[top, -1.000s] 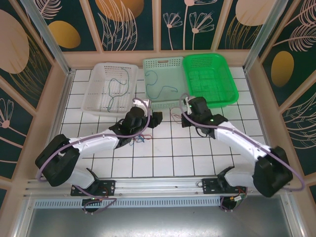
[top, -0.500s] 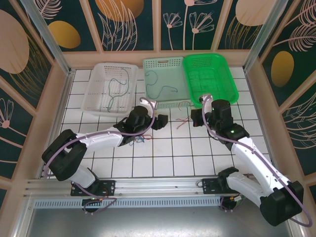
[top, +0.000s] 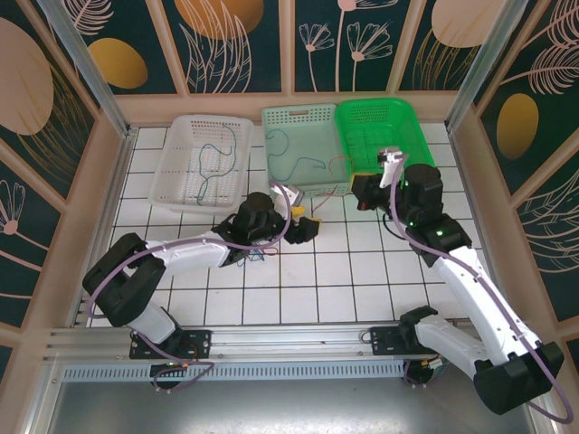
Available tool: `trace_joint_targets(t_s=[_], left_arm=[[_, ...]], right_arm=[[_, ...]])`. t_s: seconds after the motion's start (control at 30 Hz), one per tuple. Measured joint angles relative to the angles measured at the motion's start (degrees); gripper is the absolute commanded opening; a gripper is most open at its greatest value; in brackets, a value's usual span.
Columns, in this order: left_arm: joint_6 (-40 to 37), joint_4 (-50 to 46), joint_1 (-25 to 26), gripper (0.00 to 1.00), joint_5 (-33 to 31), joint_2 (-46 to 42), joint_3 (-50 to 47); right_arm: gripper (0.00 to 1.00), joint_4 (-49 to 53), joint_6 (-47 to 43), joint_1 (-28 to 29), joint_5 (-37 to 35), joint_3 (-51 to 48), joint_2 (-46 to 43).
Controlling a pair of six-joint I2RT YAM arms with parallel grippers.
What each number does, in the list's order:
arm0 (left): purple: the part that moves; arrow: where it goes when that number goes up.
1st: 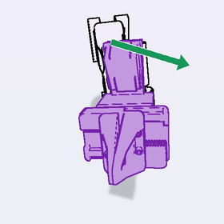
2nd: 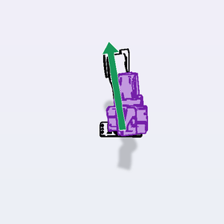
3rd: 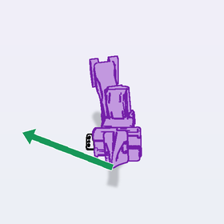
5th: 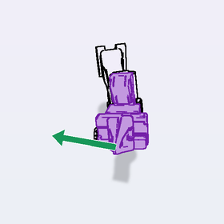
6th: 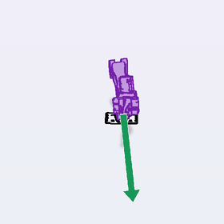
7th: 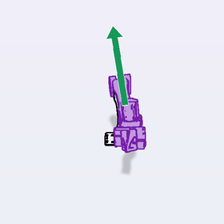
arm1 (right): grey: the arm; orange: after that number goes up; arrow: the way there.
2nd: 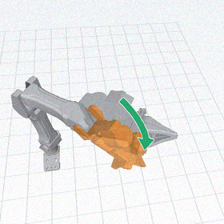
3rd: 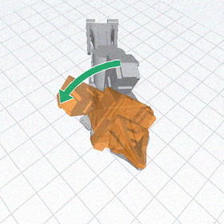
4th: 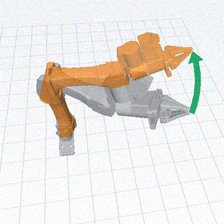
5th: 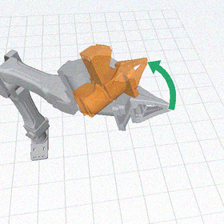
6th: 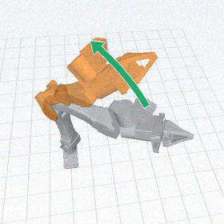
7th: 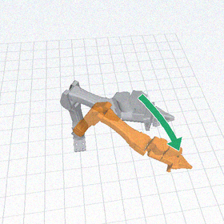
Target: Untangle the cables
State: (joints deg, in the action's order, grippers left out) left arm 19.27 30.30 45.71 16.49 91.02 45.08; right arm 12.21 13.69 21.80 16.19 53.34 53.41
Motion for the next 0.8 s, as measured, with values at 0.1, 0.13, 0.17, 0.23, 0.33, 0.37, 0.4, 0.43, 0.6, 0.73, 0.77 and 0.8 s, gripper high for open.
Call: trace_joint_targets(t_s=[0.1,0.13,0.17,0.23,0.33,0.37,0.4,0.43,0.6,0.73,0.77,0.8], left_arm=[[-0.33,-0.15,0.02,0.71,-0.48,1.64,0.39],[-0.39,-0.37,0.0,0.71,-0.74,1.88,0.39],[-0.44,-0.63,0.02,0.71,-1.33,2.01,0.39],[-0.48,-0.72,0.0,0.71,-2.14,2.03,0.48],[-0.79,-0.66,0.02,0.72,-3.32,2.03,1.07],[-0.87,-0.57,0.04,0.72,-3.72,2.03,1.31],[-0.98,-0.48,0.07,0.72,-4.13,2.03,1.51],[-1.05,-0.35,0.07,0.72,-4.61,2.01,1.62],[-2.16,0.0,0.07,0.73,-6.6,1.84,1.66],[-3.89,-0.02,0.07,0.73,-6.88,1.84,2.51],[-4.48,-0.02,0.07,0.72,-6.93,1.9,3.15],[-4.9,0.0,0.07,0.72,-6.93,2.01,3.69]], right_arm=[[0.0,0.13,1.2,-0.11,0.0,2.36,0.04],[0.0,0.22,1.55,-0.11,0.0,3.13,0.13],[0.0,0.31,1.88,-0.11,0.0,4.02,0.31],[0.0,0.46,2.4,-0.13,0.02,5.53,0.76],[0.0,0.44,3.41,-0.13,0.44,6.73,1.53],[0.0,0.46,3.65,-0.13,0.48,6.86,1.81],[0.0,0.61,3.85,-0.13,0.48,6.93,2.1],[0.0,0.79,3.98,-0.13,0.48,6.95,2.32],[0.0,1.81,5.2,-0.13,1.49,7.13,3.02],[0.0,1.9,6.32,-0.13,2.82,7.67,3.37],[0.0,1.9,6.51,-0.13,3.3,7.82,3.41],[0.0,1.92,6.73,-0.13,3.65,8.04,3.43]])
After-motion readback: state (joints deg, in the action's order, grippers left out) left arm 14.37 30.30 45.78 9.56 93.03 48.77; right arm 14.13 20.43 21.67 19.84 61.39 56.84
